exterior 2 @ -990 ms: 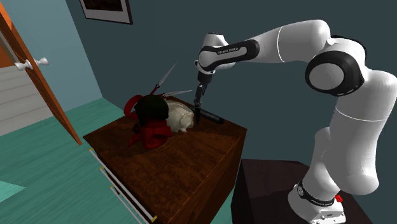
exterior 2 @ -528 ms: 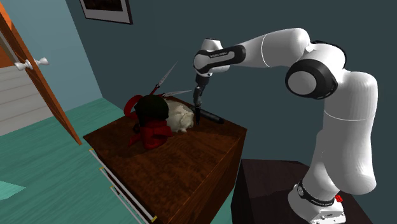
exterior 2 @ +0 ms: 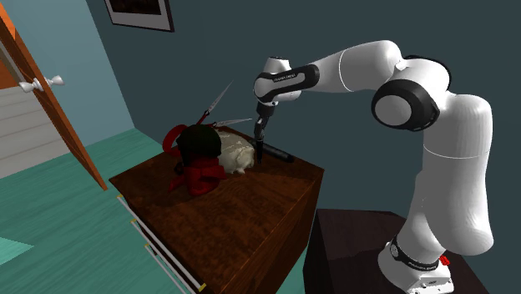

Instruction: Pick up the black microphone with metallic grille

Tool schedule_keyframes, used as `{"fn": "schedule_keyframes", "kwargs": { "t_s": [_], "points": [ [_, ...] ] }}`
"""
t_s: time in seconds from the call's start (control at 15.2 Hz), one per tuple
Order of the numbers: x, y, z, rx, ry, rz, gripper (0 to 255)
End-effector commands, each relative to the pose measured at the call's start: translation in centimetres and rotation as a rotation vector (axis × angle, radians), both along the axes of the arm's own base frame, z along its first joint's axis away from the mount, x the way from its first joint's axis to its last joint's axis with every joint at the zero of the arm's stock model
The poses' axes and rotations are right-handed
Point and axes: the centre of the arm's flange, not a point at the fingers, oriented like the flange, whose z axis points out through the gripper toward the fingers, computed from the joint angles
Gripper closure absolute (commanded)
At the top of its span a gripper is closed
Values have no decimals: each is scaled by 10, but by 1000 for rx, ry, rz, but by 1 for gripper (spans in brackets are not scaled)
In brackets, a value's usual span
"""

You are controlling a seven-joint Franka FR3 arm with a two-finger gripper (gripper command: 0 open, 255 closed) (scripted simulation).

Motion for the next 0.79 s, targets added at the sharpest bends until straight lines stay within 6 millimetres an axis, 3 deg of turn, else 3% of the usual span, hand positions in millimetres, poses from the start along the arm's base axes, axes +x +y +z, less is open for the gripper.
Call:
{"fn": "schedule_keyframes", "kwargs": {
  "t_s": [0.0,0.4,0.73],
  "points": [
    [0,0,-1,1,1,0,255],
    [0,0,-1,1,1,0,255],
    [0,0,25,1,1,0,255]
  ]
}}
